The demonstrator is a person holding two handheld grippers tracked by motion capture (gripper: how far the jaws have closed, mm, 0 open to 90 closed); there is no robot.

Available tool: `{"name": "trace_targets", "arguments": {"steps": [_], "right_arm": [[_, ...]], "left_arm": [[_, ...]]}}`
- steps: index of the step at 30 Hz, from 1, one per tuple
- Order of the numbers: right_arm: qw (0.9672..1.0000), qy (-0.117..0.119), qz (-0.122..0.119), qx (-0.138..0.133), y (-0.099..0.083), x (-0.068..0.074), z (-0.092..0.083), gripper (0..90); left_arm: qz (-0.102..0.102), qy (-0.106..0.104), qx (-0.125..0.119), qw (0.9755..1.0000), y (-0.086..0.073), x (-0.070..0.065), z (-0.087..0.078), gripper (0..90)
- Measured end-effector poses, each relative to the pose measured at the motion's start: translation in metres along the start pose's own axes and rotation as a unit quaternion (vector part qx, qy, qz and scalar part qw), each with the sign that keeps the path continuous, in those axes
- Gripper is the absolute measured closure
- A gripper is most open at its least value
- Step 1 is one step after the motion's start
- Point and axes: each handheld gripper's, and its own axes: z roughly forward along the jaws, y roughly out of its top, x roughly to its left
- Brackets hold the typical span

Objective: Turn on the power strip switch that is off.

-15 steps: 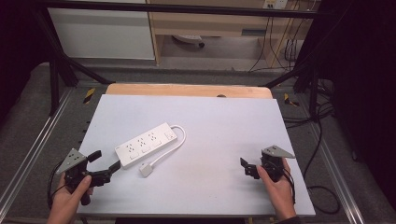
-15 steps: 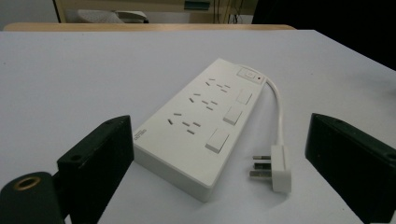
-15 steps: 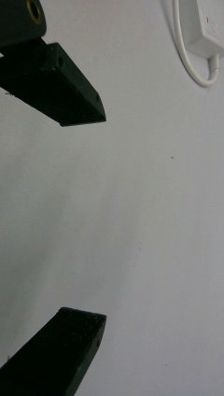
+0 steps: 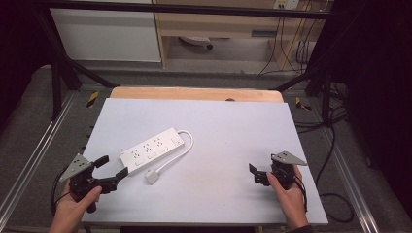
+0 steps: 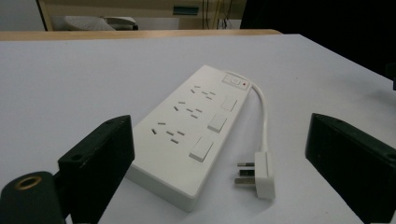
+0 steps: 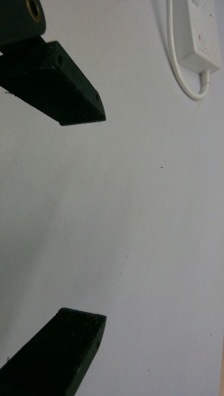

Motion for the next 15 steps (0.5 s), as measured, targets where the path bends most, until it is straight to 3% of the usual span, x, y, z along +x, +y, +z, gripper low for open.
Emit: {"name": "trace_targets", "arguments": {"steps": [8,15], "right_arm": [[0.9997,0.021,-0.007,-0.008,0.001,0.002,-0.001,2.5],[0.9994,0.030,-0.011,-0.008,0.001,0.004,-0.002,2.3]], "left_arm": [[0.014,0.002,0.006,0.9999,0.011,-0.003,0.006,8.0],[0.014,0.006,0.011,0.9998,0.020,-0.004,0.016,8.6]]}}
